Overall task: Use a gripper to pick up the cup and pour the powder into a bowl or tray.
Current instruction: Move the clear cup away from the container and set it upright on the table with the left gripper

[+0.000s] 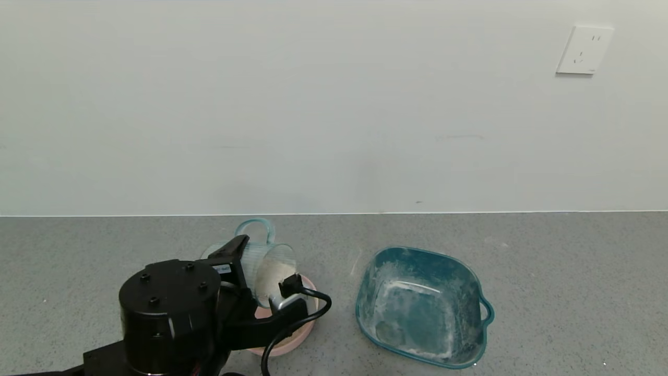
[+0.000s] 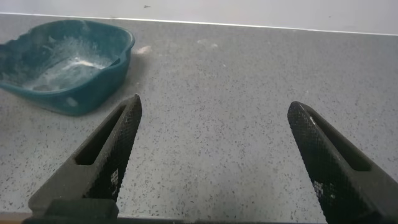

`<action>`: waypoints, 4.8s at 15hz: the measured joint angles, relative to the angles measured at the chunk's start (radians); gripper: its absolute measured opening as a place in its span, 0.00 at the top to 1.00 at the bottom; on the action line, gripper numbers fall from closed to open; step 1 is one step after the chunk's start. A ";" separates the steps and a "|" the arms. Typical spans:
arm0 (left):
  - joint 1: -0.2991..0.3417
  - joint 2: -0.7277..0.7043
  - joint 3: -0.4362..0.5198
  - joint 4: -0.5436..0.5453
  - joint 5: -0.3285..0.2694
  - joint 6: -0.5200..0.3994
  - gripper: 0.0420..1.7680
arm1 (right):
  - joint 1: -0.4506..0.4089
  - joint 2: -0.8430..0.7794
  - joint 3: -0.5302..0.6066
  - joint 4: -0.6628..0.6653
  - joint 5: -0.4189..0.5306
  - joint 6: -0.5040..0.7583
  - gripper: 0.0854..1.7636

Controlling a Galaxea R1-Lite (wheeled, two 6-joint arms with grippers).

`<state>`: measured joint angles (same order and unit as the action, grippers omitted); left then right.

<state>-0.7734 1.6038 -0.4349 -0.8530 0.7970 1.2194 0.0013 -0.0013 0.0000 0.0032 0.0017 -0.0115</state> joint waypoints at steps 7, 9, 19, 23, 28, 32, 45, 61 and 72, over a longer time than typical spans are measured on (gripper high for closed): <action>0.060 -0.005 -0.066 0.011 -0.018 -0.207 0.27 | 0.000 0.000 0.000 0.000 0.000 0.000 0.03; 0.097 0.005 -0.082 0.011 -0.070 -0.273 0.27 | 0.000 0.000 0.000 0.001 0.000 0.000 0.03; 0.271 0.043 -0.094 0.014 -0.365 -0.634 0.27 | 0.000 0.000 0.000 0.000 0.000 0.000 0.03; 0.355 0.072 -0.135 0.010 -0.503 -0.818 0.27 | 0.000 0.000 0.000 0.000 0.000 0.000 0.03; 0.573 0.094 -0.139 -0.002 -0.744 -0.923 0.27 | 0.000 0.000 0.000 0.000 0.000 0.000 0.03; 0.704 0.137 -0.171 -0.005 -0.901 -1.066 0.27 | 0.000 0.000 0.000 0.000 0.000 0.000 0.03; 0.793 0.436 -0.351 -0.158 -0.969 -1.180 0.27 | 0.000 0.000 0.000 0.000 0.000 0.000 0.03; 0.779 0.661 -0.353 -0.326 -0.964 -1.218 0.27 | 0.000 0.000 0.000 0.000 0.000 0.000 0.03; 0.777 0.692 -0.349 -0.352 -0.962 -1.216 0.18 | 0.000 0.000 0.000 0.000 -0.001 0.000 0.03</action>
<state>0.0038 2.2962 -0.7836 -1.2051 -0.1649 0.0032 0.0013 -0.0013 0.0000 0.0036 0.0009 -0.0119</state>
